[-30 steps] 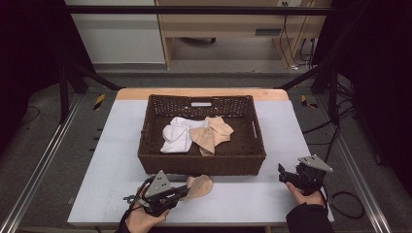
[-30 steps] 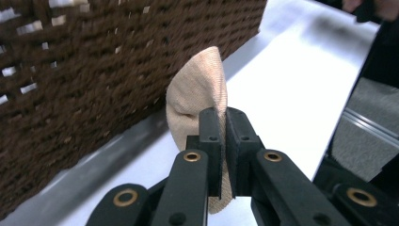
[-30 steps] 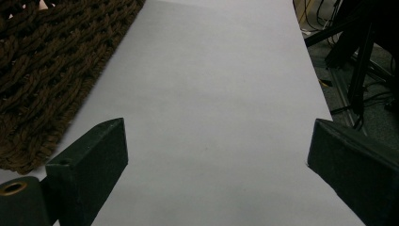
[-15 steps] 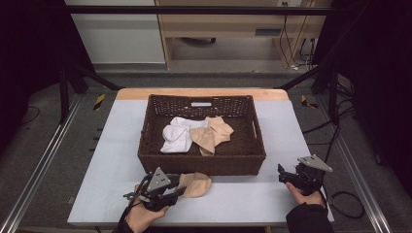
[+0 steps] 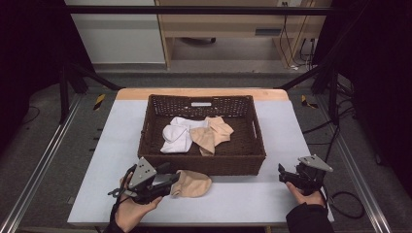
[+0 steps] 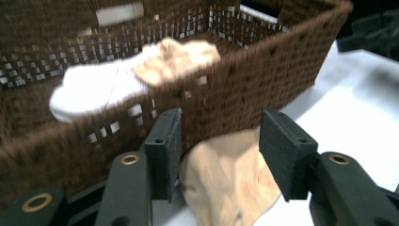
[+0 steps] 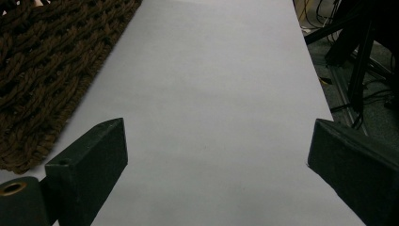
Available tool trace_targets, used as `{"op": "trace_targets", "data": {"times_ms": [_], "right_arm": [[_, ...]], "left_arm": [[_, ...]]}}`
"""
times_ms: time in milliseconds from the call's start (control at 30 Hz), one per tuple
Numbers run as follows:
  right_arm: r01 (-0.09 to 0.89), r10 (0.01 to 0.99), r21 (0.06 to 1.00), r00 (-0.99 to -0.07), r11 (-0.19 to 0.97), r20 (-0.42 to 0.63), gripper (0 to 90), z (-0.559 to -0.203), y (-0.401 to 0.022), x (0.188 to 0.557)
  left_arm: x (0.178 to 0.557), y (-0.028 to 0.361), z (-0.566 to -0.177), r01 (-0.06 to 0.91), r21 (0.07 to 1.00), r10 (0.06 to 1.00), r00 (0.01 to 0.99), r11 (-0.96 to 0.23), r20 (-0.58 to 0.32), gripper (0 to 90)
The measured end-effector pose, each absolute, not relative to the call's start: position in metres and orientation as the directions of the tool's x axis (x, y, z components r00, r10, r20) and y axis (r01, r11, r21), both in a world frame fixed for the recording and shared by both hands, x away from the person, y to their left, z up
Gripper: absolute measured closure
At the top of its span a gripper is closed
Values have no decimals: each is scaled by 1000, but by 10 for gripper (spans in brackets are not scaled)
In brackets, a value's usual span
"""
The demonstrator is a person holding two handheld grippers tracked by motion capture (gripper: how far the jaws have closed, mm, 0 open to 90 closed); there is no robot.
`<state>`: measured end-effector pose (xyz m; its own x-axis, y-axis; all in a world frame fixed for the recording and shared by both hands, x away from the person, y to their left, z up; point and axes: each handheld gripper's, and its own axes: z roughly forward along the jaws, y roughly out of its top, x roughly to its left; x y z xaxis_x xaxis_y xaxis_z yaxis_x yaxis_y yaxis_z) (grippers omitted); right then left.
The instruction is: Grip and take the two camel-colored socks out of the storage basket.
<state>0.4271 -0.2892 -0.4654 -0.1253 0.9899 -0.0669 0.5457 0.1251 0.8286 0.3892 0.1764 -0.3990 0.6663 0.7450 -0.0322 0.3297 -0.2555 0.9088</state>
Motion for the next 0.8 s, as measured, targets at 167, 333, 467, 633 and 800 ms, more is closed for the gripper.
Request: {"op": "trace_targets", "data": {"times_ms": [167, 333, 467, 633, 800], "right_arm": [[544, 989, 829, -126, 129, -71, 55, -466, -289, 428], [541, 990, 832, -126, 126, -68, 55, -465, -289, 428], [539, 990, 833, -122, 120, -63, 55, -465, -289, 428], [542, 990, 832, -123, 120, -63, 54, -465, -289, 429], [542, 990, 831, -123, 123, -67, 55, -465, -290, 429]], "left_arm": [[402, 173, -375, 296, 925, 750, 662, -237, -20, 464], [420, 167, -351, 268, 937, 760, 650, -226, -3, 453], [434, 161, -340, 259, 942, 768, 641, -214, -2, 451], [452, 155, -331, 268, 943, 778, 628, -198, -15, 443], [477, 144, -321, 271, 942, 801, 599, -198, -4, 431]]}}
